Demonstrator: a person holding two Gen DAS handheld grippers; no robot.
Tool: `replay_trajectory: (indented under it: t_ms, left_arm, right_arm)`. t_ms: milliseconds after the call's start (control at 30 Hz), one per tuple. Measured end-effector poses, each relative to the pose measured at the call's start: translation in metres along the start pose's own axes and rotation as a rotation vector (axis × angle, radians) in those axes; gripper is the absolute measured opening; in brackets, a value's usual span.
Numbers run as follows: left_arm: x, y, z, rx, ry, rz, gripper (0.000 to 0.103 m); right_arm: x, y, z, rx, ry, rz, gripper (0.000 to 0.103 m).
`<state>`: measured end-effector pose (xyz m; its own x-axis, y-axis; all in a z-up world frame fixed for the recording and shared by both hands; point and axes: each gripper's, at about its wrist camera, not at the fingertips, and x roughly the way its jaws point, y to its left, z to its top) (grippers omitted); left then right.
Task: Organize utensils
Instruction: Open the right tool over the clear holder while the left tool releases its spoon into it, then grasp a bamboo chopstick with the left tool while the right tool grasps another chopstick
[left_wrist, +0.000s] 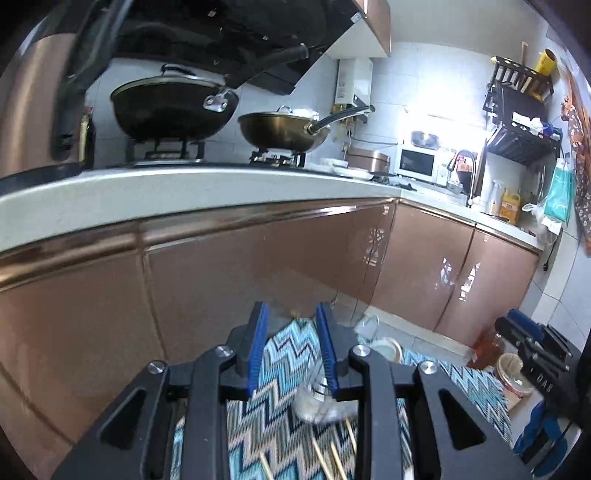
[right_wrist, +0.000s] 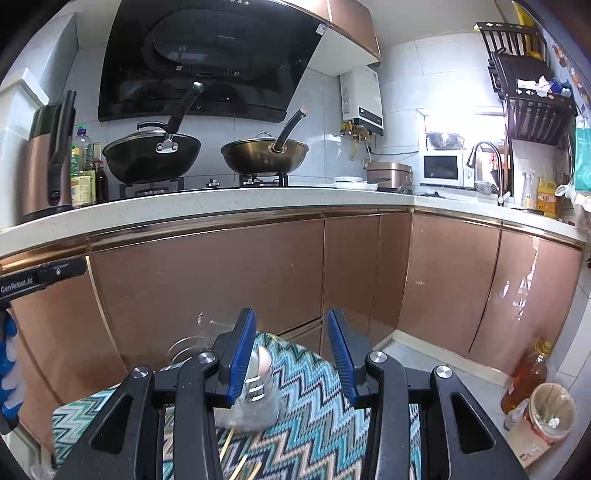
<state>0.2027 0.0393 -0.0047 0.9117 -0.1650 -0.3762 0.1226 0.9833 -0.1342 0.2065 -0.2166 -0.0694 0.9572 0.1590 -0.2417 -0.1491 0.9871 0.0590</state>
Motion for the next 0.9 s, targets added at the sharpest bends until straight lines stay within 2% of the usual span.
replay_trajectory:
  t_ms: [367,467,533,633,800,900]
  left_arm:
    - [-0.049,0.025,-0.034,-0.060,0.151,-0.035,0.028]
    - [-0.050,0.021,-0.044,-0.079,0.212,-0.085,0.028]
    - [-0.042,0.015,-0.053,-0.089,0.276,-0.105,0.028]
    - [-0.016,0.009,-0.074,-0.129,0.402,-0.141,0.028]
    - [0.051,0.003,-0.120,-0.196,0.615,-0.164,0.028]
    - [0.087,-0.001,-0.139,-0.208,0.706,-0.142,0.028]
  right_arm:
    - [-0.059,0.000,0.004,0.057,0.093,0.035,0.038]
    - [-0.065,0.001,0.000,0.075,0.138,0.054,0.038]
    - [-0.064,-0.001,-0.004,0.093,0.181,0.075,0.038]
    - [-0.047,-0.008,-0.017,0.140,0.290,0.123,0.035]
    - [0.002,-0.017,-0.055,0.213,0.507,0.201,0.029]
    - [0.041,-0.017,-0.087,0.261,0.642,0.239,0.026]
